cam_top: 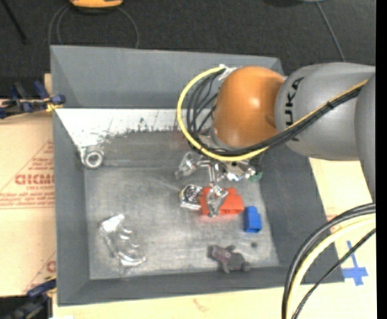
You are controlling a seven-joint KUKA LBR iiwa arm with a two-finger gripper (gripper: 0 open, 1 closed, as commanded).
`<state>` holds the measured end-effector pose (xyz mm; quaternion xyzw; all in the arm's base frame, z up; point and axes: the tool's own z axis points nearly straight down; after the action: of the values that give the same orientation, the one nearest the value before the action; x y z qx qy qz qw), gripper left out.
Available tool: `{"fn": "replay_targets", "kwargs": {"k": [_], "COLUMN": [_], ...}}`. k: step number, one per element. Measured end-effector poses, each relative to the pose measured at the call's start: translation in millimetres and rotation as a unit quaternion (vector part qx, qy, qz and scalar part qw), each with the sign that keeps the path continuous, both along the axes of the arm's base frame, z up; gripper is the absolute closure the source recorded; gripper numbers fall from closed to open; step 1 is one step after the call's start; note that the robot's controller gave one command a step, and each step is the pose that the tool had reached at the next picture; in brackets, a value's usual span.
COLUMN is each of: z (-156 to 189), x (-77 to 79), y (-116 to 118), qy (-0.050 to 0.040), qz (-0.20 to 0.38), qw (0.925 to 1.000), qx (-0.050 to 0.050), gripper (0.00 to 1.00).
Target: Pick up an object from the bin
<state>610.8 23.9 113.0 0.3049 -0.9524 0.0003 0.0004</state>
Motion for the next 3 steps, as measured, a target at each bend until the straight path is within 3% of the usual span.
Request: {"fn": "replay_targets", "kwargs": {"k": [1,2,3], "z": [-37.5,-34.4,86.5], "x": [-8.5,-5.8,-13.0], "y": [-46.6,-46.0,-60.6], "qy": [-0.0084,-0.0125,-0.0064], "qz": [0.133,0.132,0.13], "qw": [0.991,0.9912,0.9915], "qx": [0.001,0.001,-0.001], "gripper": [0.0,1.0,1.0]}}
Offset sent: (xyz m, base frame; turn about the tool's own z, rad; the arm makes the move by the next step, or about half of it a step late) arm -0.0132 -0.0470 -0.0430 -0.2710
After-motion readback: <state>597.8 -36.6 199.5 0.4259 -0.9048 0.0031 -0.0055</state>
